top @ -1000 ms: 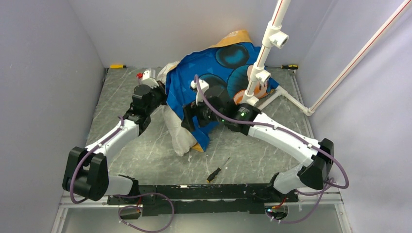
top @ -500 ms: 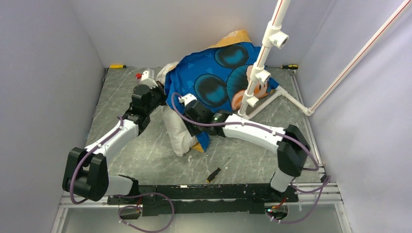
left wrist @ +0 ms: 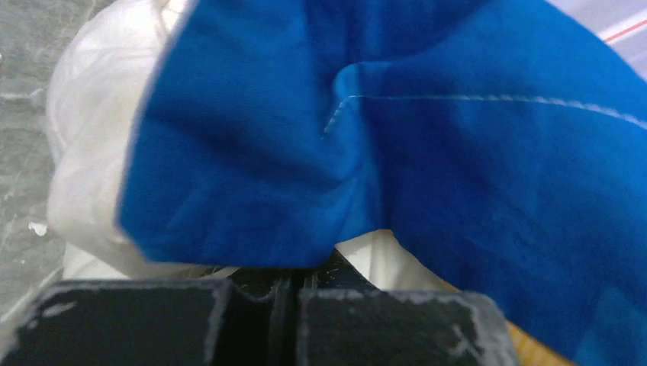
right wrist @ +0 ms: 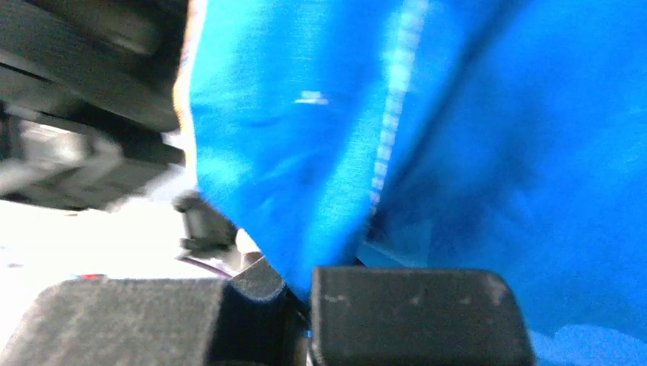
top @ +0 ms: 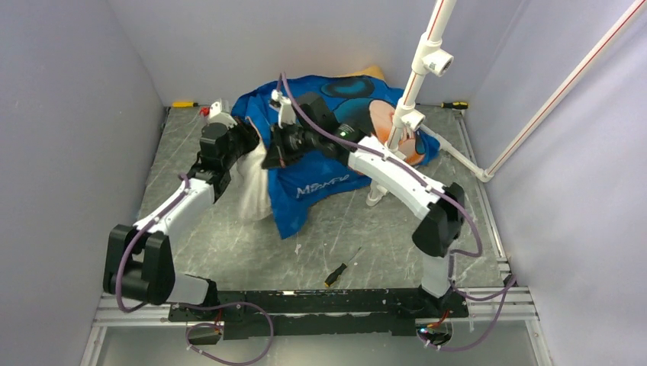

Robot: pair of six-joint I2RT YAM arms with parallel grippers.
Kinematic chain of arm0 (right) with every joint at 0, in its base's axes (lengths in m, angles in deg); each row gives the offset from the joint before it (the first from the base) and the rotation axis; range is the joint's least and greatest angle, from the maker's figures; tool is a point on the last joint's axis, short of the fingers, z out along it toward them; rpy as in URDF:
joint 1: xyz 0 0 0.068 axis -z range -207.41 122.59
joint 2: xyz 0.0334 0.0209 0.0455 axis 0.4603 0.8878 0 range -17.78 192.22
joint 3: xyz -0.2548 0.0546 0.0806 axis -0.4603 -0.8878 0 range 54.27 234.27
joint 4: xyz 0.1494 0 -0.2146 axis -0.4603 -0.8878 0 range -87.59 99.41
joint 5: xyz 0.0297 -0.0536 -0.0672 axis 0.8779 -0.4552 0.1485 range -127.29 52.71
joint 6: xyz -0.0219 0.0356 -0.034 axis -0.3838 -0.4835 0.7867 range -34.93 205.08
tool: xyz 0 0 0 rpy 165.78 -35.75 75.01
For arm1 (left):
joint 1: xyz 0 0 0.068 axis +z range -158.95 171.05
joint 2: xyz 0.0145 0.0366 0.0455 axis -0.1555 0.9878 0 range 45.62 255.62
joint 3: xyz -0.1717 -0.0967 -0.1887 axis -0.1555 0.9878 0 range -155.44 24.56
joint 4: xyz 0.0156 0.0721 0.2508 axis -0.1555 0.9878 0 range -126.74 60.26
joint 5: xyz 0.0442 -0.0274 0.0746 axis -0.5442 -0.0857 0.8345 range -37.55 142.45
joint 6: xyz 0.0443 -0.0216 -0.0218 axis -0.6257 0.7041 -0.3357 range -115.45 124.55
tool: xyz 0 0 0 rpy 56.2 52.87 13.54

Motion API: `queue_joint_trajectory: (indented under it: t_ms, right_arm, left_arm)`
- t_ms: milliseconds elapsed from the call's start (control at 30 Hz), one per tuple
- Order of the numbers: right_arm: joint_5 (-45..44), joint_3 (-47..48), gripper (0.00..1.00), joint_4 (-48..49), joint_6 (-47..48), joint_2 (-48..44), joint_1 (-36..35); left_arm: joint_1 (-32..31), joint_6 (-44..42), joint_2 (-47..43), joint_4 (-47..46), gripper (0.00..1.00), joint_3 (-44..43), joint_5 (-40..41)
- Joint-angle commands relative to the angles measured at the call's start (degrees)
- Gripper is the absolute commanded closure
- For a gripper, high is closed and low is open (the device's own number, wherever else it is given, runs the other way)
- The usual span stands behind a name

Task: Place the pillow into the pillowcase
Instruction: Stuff the pillow into the pillowcase.

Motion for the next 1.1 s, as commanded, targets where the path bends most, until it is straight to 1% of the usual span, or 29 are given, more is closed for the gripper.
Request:
queue_joint_trajectory:
  t_ms: [0, 33, 67, 100, 167, 200, 233, 267, 333, 367, 400, 433, 467, 500, 567, 633, 667, 733, 767, 800, 867, 933, 967, 1000, 1067]
  right_arm:
    - [26.66, 15.73, 1.0, 30.97, -19.04, 6.45, -1.84]
    - [27.27, 16.27, 1.0, 35.81, -22.69, 7.56, -1.85]
    - [27.1, 16.6, 1.0, 38.2, -25.05, 8.45, -1.78]
    - [26.08, 17.39, 1.0, 37.74, -24.88, 9.17, -1.53]
    - [22.9, 17.36, 1.0, 33.28, -22.45, 9.14, -0.52]
    - [21.38, 15.18, 1.0, 32.42, -22.3, 8.59, 0.65]
    - [19.99, 12.69, 1.0, 33.04, -23.27, 7.8, 1.79]
    - [19.11, 9.77, 1.0, 34.44, -24.92, 6.93, 3.13]
    - [18.01, 5.04, 1.0, 38.39, -27.85, 5.51, 5.8]
    - [17.51, 3.84, 1.0, 38.8, -28.7, 5.28, 6.94]
    - [17.45, 3.33, 1.0, 39.04, -29.3, 5.24, 7.83]
    - [17.63, 3.26, 1.0, 38.94, -29.58, 5.48, 8.64]
    - [18.04, 3.4, 1.0, 38.81, -29.78, 5.84, 9.26]
    - [18.47, 3.53, 1.0, 38.76, -29.94, 6.17, 9.71]
    - [19.67, 4.06, 1.0, 38.83, -30.3, 6.97, 10.24]
    - [20.74, 4.38, 1.0, 39.06, -30.85, 7.54, 10.45]
    - [21.19, 4.54, 1.0, 39.36, -31.28, 7.87, 10.53]
    - [21.87, 4.9, 1.0, 39.51, -31.91, 8.49, 10.55]
    - [22.21, 4.96, 1.0, 39.6, -32.25, 8.73, 10.55]
    - [22.38, 4.97, 1.0, 39.73, -32.44, 8.88, 10.55]
    - [22.53, 5.13, 1.0, 39.37, -32.46, 9.1, 10.62]
    - [22.58, 5.23, 1.0, 39.21, -32.87, 9.27, 10.85]
    - [22.64, 5.19, 1.0, 39.52, -33.3, 9.28, 10.93]
    - [22.66, 5.21, 1.0, 39.83, -33.77, 9.35, 11.02]
    - [23.1, 5.58, 1.0, 40.41, -34.63, 9.57, 11.18]
  left_arm:
    - [-3.13, 2.85, 5.7, 2.05, 1.0, -5.0, -13.31]
    - [-3.58, 1.97, 6.45, 3.16, 1.0, -6.01, -13.44]
    - [-4.05, 0.77, 6.85, 4.82, 1.0, -7.18, -12.92]
    - [-4.27, -0.63, 6.73, 7.18, 1.0, -7.98, -11.03]
    - [-4.28, -3.62, 5.6, 14.71, 1.0, -9.61, -6.01]
    - [-4.2, -6.21, 4.72, 19.48, 0.95, -10.64, -3.24]
    - [-4.04, -9.07, 3.87, 24.02, 0.85, -11.68, -0.8]
    - [-3.74, -12.16, 2.9, 29.01, 0.68, -12.97, 1.94]
    - [-2.72, -16.58, 1.36, 39.46, 0.29, -16.29, 7.86]
    - [-1.71, -18.17, 0.78, 45.22, 0.19, -19.11, 11.17]
    - [-0.81, -19.86, 0.31, 50.47, 0.11, -21.38, 13.84]
    - [0.24, -21.83, 0.08, 55.76, 0.04, -23.9, 16.14]
    - [1.41, -23.17, -0.09, 60.38, 0.01, -26.04, 18.44]
    - [3.15, -23.97, -0.11, 65.3, 0.01, -28.35, 19.44]
    - [7.37, -25.0, -0.14, 72.53, 0.0, -31.35, 17.39]
    - [11.25, -24.38, -0.72, 76.79, 0.01, -32.13, 13.69]
    - [12.34, -24.21, -1.52, 76.76, 0.01, -31.34, 11.03]
    - [14.32, -22.18, -3.16, 74.33, 0.01, -28.8, 3.94]
    - [16.66, -20.85, -3.59, 72.21, 0.0, -27.37, -3.73]
    - [17.91, -19.51, -3.88, 69.74, 0.01, -25.86, -9.37]
    - [18.78, -16.57, -3.55, 63.26, 0.0, -22.57, -20.89]
    - [19.07, -12.95, -2.23, 57.34, 0.0, -19.17, -29.73]
    - [19.18, -11.26, -1.69, 54.39, 0.01, -17.17, -32.43]
    - [19.32, -9.87, -1.2, 51.84, 0.0, -14.78, -33.36]
    - [19.61, -6.58, -0.53, 43.78, 0.01, -8.75, -35.22]
